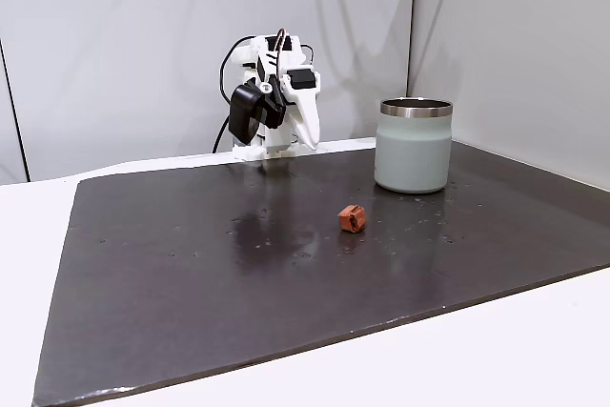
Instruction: Grasp a cube and put it in the cup.
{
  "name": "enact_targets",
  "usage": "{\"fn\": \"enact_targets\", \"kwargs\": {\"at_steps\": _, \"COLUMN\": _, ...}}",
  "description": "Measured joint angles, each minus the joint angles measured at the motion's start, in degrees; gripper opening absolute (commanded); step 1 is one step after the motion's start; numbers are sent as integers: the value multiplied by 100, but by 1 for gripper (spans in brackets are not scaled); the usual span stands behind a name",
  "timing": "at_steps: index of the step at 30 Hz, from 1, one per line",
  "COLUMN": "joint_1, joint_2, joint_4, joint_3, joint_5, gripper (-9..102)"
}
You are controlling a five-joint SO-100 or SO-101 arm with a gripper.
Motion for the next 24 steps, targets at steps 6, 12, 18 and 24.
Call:
{"fn": "enact_targets", "kwargs": {"at_steps": 6, "joint_1": 0, "joint_2": 0, "joint_4": 0, "joint_3": 0, "joint_5": 35, "gripper": 0}}
{"fn": "enact_targets", "kwargs": {"at_steps": 12, "joint_1": 0, "joint_2": 0, "joint_4": 0, "joint_3": 0, "joint_5": 35, "gripper": 0}}
{"fn": "enact_targets", "kwargs": {"at_steps": 18, "joint_1": 0, "joint_2": 0, "joint_4": 0, "joint_3": 0, "joint_5": 44, "gripper": 0}}
{"fn": "enact_targets", "kwargs": {"at_steps": 24, "joint_1": 53, "joint_2": 0, "joint_4": 97, "joint_3": -97, "joint_5": 0, "gripper": 0}}
